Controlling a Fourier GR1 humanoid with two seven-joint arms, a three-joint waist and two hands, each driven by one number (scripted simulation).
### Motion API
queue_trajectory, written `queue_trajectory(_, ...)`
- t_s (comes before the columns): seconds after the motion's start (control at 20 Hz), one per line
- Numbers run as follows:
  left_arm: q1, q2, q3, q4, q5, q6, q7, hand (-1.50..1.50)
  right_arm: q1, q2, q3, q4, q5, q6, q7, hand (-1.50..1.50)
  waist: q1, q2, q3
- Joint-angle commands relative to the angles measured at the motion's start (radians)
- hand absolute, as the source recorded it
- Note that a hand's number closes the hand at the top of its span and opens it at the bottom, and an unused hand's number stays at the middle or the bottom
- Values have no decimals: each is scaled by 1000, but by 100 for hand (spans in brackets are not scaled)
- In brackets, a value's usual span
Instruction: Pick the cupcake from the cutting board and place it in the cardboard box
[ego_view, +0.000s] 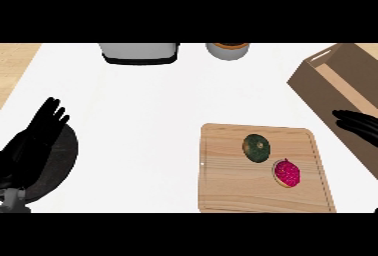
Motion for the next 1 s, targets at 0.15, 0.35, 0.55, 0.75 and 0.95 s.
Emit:
queue_trajectory(0.15,-18,-5,15,23,-7,-27,18,0,-37,9,122,-149,134,92,303,-150,3,4,1)
queue_trajectory(0.35,-53,-7,42,80,-17,-59,-7,0,-15,40,143,-189,106,187,406,-150,-6,3,1)
queue_trajectory(0.55,-48,-16,72,58,-18,-72,23,0,-100,136,178,-105,183,242,461,-150,4,4,2)
queue_trajectory(0.75,14,-66,48,52,-62,-77,-31,0,-54,138,188,-58,280,254,383,-150,3,4,2)
queue_trajectory(0.95,6,-85,54,-56,-84,-51,62,0,-159,235,161,14,325,317,427,-150,7,4,2)
